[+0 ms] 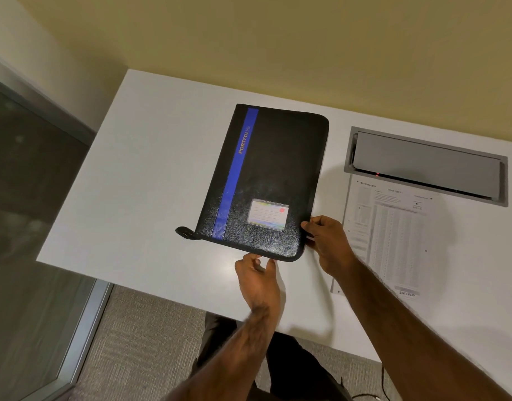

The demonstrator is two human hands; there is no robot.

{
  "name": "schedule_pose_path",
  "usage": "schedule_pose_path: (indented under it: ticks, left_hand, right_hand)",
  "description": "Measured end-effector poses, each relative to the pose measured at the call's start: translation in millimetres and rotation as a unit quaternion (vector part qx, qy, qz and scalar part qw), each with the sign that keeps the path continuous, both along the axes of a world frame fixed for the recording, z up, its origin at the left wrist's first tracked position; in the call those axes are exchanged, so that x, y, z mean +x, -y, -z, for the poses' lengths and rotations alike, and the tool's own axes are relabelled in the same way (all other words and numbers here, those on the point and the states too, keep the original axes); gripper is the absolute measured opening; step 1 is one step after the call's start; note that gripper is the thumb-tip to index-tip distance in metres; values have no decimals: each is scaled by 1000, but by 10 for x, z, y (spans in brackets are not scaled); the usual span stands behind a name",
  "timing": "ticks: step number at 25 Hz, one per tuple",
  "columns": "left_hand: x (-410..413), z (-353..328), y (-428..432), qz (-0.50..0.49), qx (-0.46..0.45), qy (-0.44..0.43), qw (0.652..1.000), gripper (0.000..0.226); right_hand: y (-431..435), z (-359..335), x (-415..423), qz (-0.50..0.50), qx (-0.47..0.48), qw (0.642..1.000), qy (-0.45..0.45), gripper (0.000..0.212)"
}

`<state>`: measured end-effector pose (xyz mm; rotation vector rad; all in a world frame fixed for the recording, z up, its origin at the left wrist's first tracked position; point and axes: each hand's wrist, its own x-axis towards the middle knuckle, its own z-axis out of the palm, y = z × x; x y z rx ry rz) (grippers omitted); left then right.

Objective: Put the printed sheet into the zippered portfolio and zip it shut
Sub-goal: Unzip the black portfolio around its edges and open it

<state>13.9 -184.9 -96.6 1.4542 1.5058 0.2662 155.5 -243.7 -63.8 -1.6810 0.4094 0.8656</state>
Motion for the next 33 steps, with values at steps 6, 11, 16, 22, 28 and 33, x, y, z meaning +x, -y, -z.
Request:
schedule_pose_path:
  ticks: [6,11,16,22,28,33]
  left_hand:
    - [30,-21,67,7,-2,-3,1000,23]
    - [-29,-40,129,-66,-70,108,989,30]
    - [-54,63,2,-20,-80,65,995,8]
    - [0,-5,37,28,-57,20,998,16]
    - [-229,-38,-364,54,-1,-9,998,9]
    - [-401,-6,-949,33,44,-29,998,9]
  right_hand:
    - [1,5,4,1,8,1000,-7,11]
    - [-4,37,10,-2,-4,1000,-10,9]
    - [-30,3,7,-8,-20,1000,1,11]
    - [-34,-6,23,-12,-29,999,-7,11]
    - [-14,-67,41,-16,-1,999,-29,15]
    - [-22,-134,49,-10,10,999,-40,10]
